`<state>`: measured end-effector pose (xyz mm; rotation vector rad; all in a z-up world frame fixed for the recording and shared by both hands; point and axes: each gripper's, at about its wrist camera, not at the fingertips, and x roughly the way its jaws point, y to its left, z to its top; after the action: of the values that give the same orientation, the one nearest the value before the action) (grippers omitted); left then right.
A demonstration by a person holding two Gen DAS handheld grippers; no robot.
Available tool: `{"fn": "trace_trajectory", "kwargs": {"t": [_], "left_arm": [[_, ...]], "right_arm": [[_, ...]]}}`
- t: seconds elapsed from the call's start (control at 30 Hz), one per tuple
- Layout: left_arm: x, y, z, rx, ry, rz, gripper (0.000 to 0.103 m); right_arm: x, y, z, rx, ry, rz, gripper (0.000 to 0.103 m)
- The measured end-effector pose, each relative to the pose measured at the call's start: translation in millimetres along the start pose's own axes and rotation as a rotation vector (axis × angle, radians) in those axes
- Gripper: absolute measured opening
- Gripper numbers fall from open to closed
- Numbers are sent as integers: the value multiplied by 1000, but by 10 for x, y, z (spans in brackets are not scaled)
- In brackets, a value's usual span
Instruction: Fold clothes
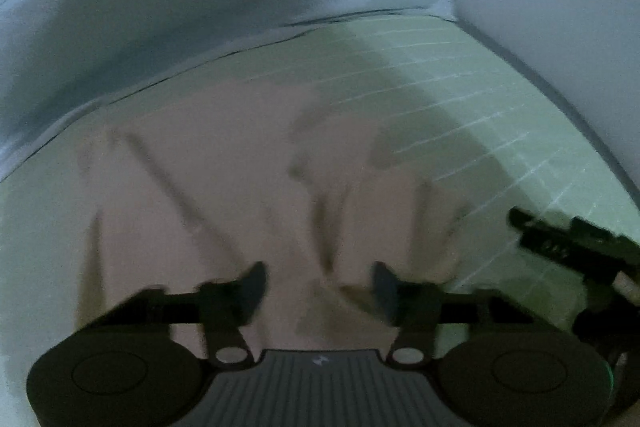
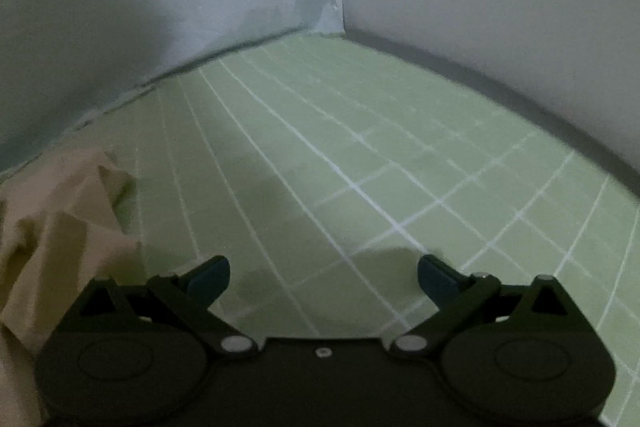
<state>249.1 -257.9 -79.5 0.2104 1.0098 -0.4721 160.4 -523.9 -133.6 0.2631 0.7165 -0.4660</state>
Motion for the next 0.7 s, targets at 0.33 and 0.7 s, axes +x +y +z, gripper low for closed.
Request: {"fn": "trace_trajectory", "kwargs": {"t": [0.33,0.7], "left_arm": [[316,-384,259,72,21,-77,31],[616,-461,291,89,62,-83,14]], "right_arm": [[79,105,-124,-67,-61,-39,103],[101,111,-112,-71,-65,-40,103]]}}
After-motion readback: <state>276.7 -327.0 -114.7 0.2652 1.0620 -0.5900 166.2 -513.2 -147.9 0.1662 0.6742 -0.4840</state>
